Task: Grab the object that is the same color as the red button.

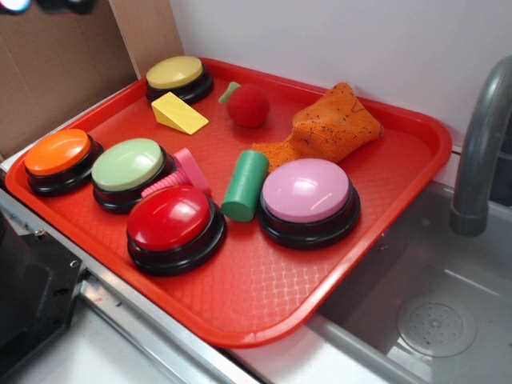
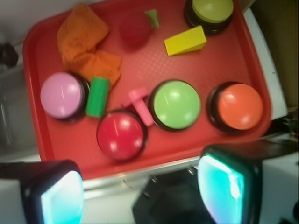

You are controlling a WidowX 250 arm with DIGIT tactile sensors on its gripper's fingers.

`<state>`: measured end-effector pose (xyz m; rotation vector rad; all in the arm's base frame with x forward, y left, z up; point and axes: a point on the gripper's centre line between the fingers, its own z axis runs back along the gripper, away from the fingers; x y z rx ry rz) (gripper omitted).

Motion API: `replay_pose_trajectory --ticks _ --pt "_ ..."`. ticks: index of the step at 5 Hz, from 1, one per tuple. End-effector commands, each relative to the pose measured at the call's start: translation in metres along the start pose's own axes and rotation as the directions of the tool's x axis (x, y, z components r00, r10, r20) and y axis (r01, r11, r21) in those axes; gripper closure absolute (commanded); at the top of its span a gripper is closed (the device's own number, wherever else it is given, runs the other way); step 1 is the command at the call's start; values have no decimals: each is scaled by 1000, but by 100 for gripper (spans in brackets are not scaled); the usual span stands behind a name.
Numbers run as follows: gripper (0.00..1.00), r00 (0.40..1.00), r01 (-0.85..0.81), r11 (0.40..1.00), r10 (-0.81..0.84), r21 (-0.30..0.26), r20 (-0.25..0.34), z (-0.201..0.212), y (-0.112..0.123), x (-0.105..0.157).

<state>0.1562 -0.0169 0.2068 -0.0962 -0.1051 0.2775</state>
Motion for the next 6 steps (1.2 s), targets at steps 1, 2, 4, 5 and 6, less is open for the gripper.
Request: replay_pose_trajectory --ticks 1,2,4,5,6 --pt "0 951 -275 961 277 -38 136 -40 -3 69" --pt "0 896 -393 918 395 -48 205 -64 -1 97" --pt "0 823 -518 855 509 -34 254 -121 2 139" --pt "0 785 -557 829 544 -45 295 -139 7 151" --pt "0 754 -600 800 570 -11 326 -156 17 160"
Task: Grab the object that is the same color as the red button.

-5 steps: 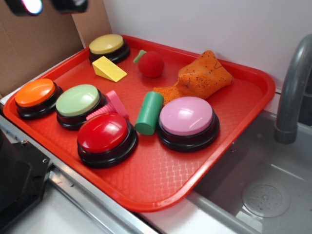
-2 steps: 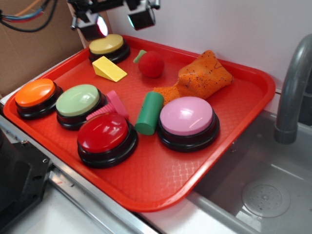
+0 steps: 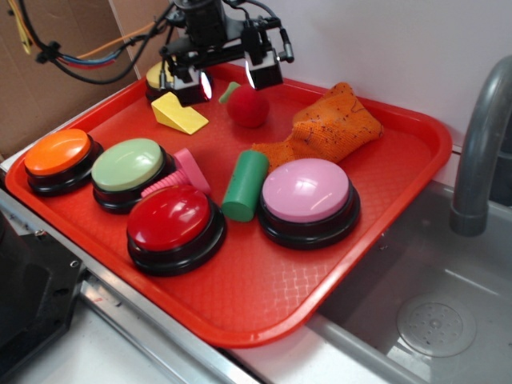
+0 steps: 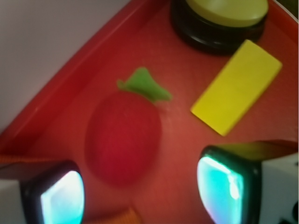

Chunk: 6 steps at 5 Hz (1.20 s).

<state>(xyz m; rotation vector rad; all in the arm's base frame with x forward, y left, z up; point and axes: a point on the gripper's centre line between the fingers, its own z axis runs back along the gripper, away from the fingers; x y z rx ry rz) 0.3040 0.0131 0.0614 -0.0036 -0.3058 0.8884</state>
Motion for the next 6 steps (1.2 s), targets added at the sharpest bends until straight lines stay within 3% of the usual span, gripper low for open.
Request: replay_pose_trajectory --ticks 1,2,3,4,5,6 --pt "0 995 -63 998 63 -7 72 -23 -4 26" --pt "97 991 -88 996 88 -2 96 -24 -1 26" --pt "100 994 -90 996 89 10 70 -24 1 27" --pt "100 999 14 1000 -15 22 39 -10 3 30" --pt "100 978 206 977 -204 61 -47 20 0 35" --pt "100 910 405 914 -400 31 -105 54 5 34"
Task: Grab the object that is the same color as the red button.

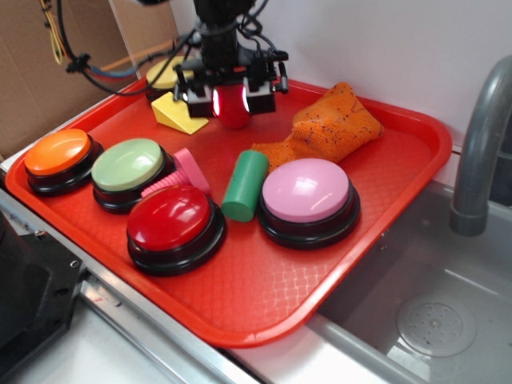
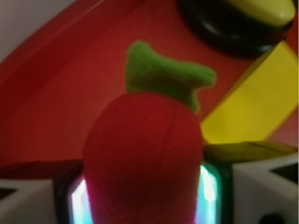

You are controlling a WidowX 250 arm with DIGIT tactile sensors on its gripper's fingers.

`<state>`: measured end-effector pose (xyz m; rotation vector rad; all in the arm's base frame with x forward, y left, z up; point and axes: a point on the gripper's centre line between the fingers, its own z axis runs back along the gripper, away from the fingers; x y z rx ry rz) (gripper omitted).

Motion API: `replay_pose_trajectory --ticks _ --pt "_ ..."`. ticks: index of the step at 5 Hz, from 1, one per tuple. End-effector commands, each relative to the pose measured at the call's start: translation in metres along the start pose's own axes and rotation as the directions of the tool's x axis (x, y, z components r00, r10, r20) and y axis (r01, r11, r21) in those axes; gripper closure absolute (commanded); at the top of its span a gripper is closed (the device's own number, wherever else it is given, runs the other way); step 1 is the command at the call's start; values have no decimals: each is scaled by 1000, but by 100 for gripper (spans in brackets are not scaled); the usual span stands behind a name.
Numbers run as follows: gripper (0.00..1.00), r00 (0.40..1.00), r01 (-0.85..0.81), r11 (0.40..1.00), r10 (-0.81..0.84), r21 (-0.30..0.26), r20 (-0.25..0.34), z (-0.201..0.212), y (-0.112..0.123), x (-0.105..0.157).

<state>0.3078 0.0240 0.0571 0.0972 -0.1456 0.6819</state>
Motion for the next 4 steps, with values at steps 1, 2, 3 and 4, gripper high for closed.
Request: replay_pose_trajectory --ticks 1,2,3,4 --pt "100 932 356 927 -361 -122 -27 84 28 7" --pt "100 913 396 910 -405 -121 -57 96 44 0" --pt "100 930 361 907 -369 -218 4 99 60 -10" --pt "97 928 367 905 -371 -215 21 106 72 -12"
